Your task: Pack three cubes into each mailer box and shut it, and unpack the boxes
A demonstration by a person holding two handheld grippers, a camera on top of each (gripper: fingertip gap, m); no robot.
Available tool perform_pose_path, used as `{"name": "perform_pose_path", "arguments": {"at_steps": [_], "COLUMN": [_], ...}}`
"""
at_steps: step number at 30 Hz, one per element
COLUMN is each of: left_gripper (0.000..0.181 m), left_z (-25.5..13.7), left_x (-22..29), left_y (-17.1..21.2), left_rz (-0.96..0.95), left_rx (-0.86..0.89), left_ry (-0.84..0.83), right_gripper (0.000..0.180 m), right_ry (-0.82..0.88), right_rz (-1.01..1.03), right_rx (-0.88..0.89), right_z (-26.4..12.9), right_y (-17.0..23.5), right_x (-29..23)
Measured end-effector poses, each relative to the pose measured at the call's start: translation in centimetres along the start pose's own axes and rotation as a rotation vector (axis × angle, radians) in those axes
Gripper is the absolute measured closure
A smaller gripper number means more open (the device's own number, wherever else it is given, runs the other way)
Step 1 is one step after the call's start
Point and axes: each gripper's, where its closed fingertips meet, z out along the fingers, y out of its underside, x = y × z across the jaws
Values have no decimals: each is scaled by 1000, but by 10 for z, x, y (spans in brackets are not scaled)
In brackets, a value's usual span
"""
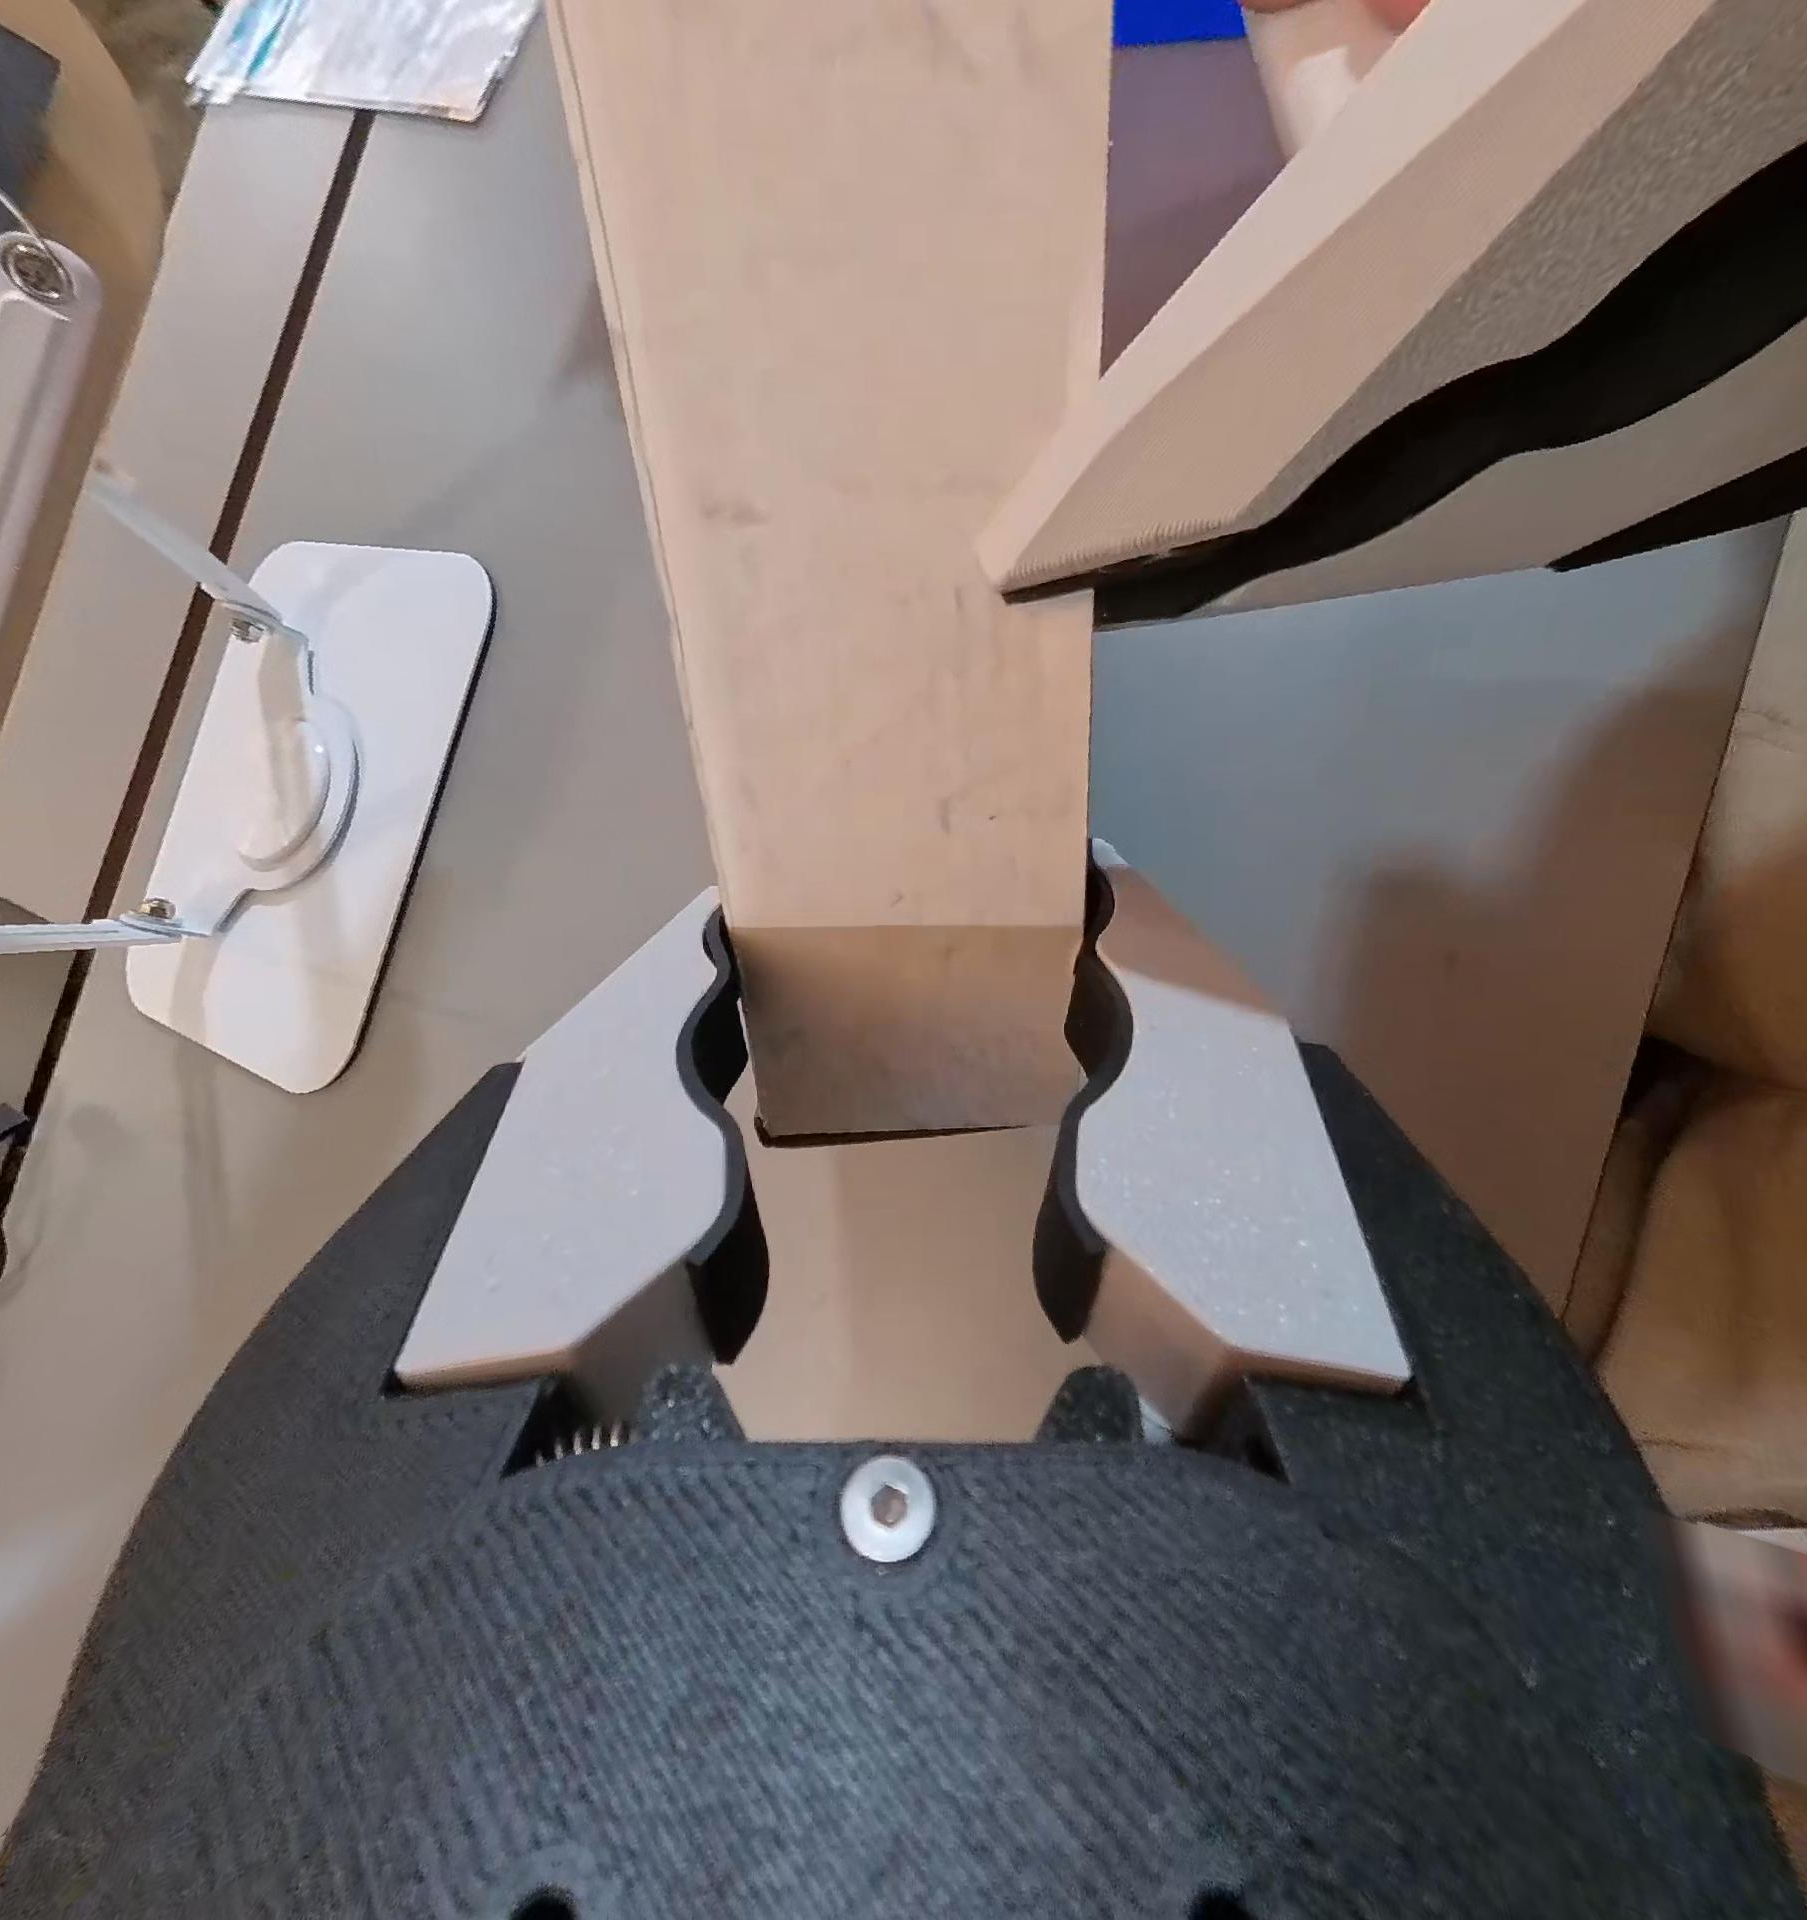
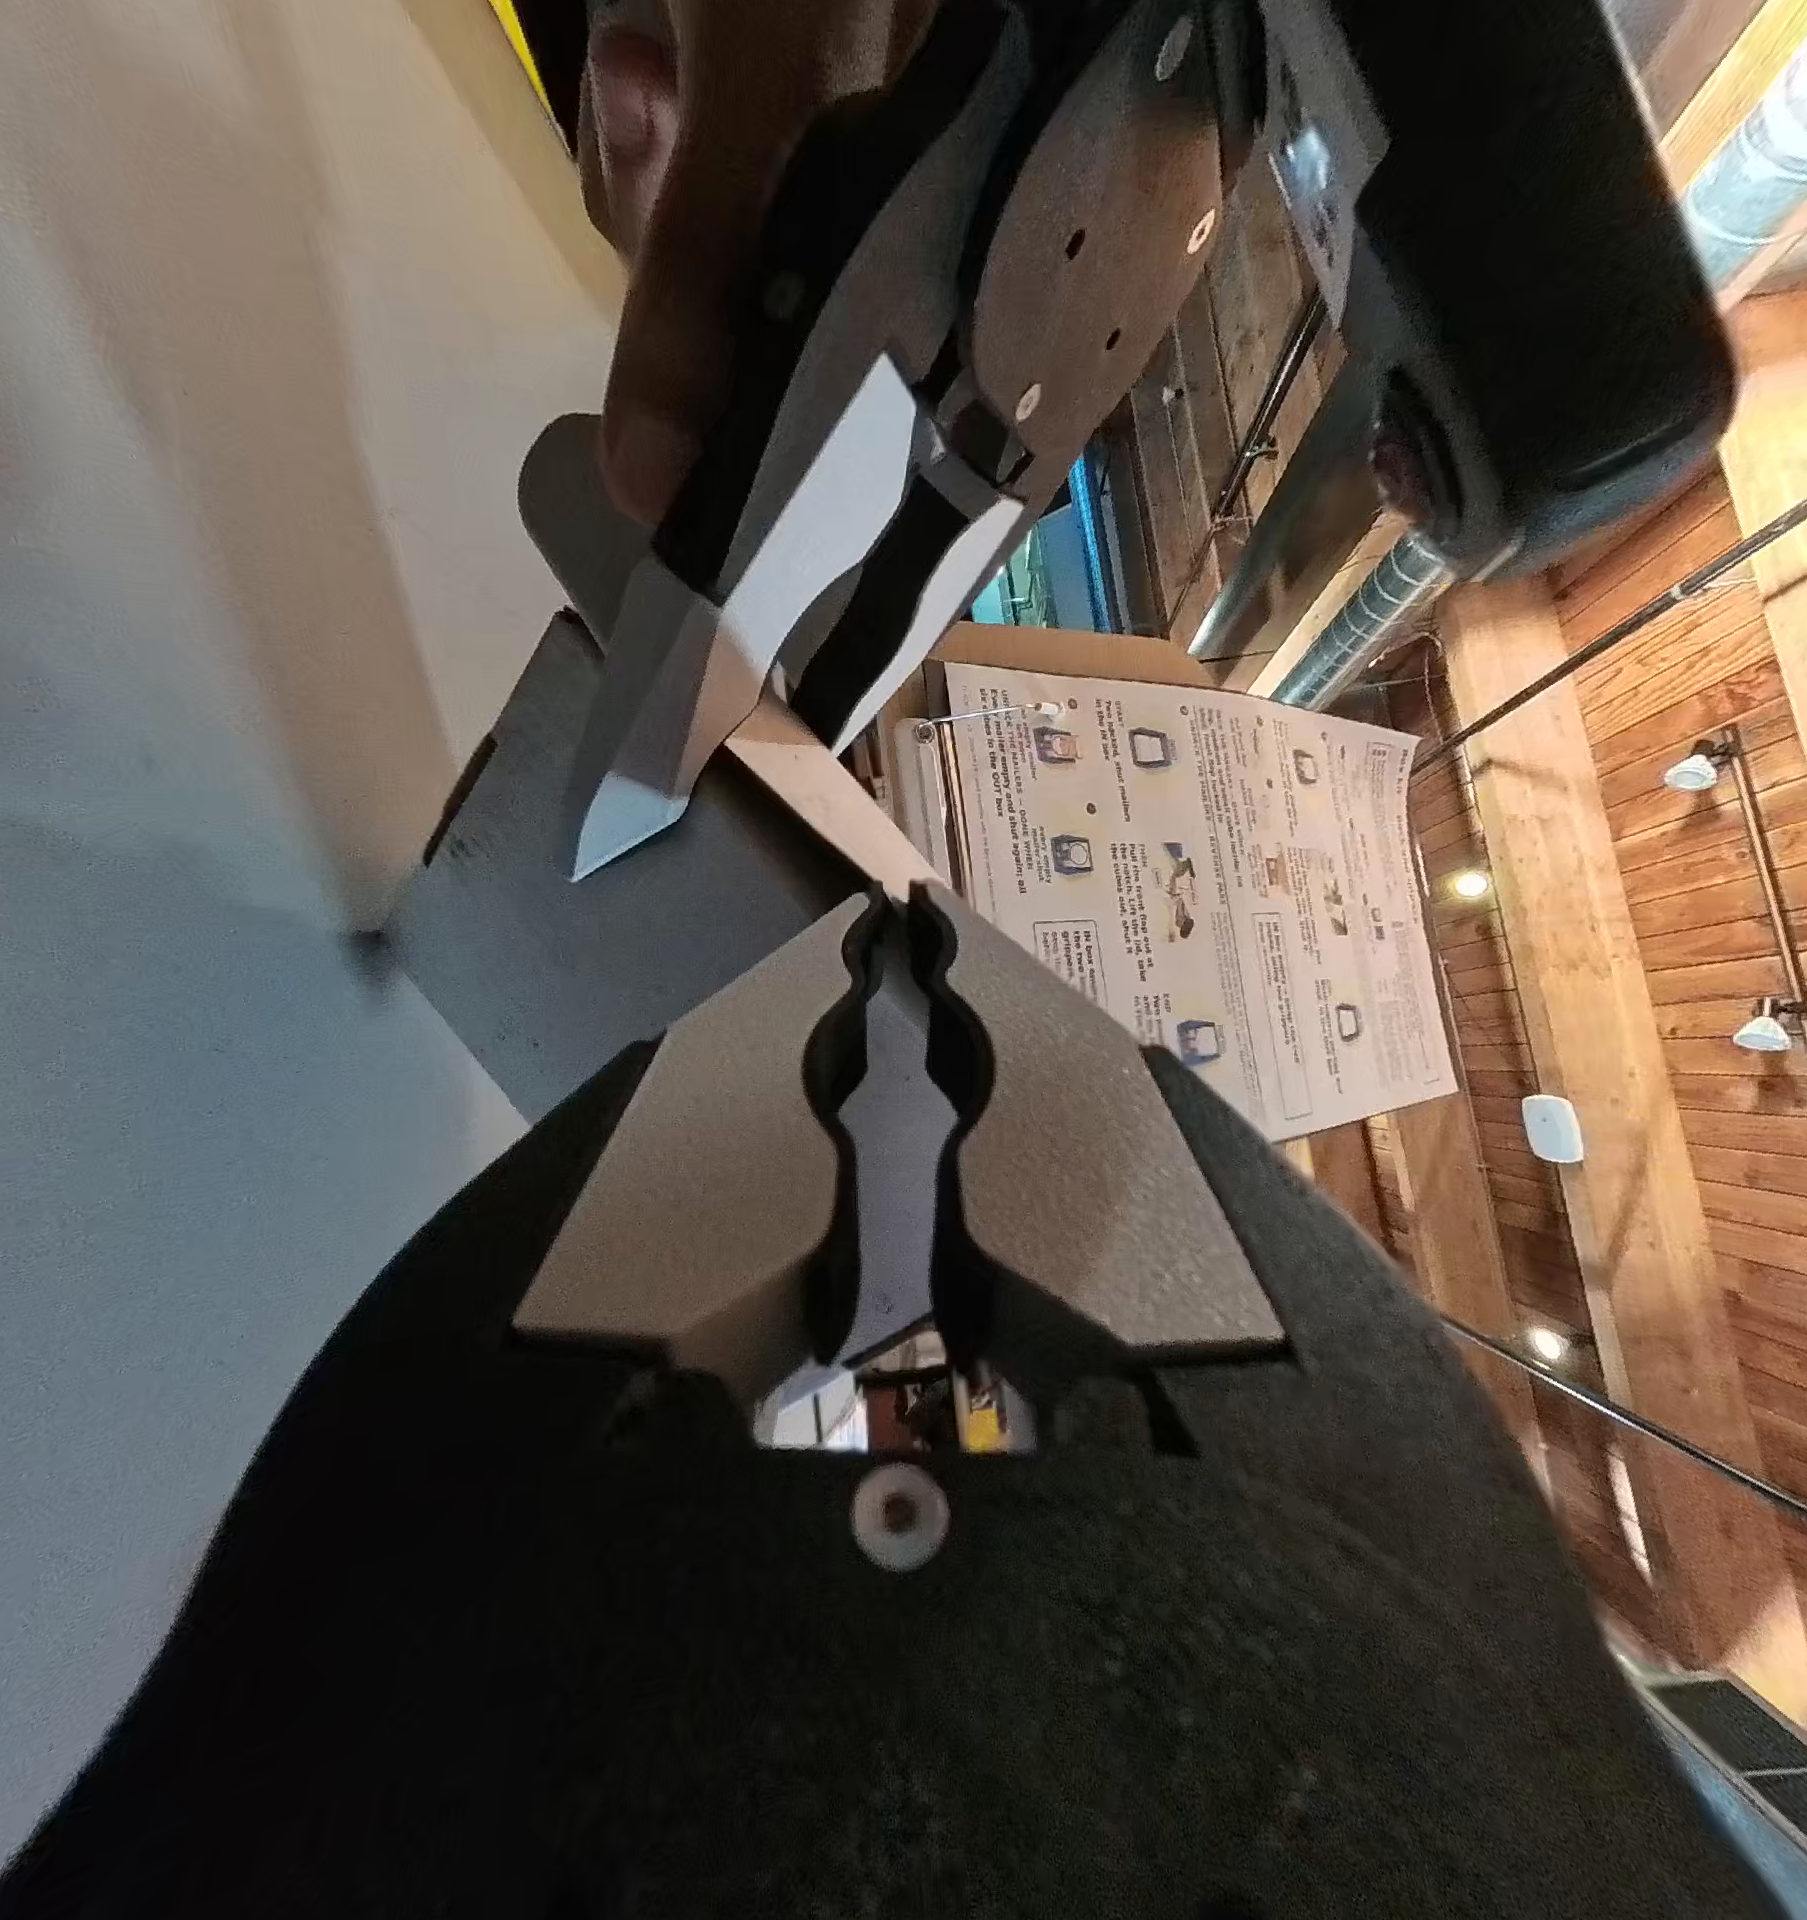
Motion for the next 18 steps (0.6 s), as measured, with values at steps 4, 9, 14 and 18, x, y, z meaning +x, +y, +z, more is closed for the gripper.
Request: {"name": "perform_pose_path", "arguments": {"at_steps": [4,9,14,18], "left_gripper": [119,117,104,96], "left_z": [-1,0,-1,-3], "left_x": [1,-1,-3,-4], "left_y": [-4,-3,-10,-16], "left_rz": [-32,49,68,19], "left_rx": [36,28,62,119], "left_ry": [28,-26,-72,-48], "right_gripper": [177,178,180,180], "right_ry": [24,14,-22,-59], "right_rz": [8,8,22,37], "right_rx": [9,2,-11,-21], "right_z": [-1,-3,-3,-3], "right_y": [2,5,8,9], "right_x": [2,-1,-8,-16]}}
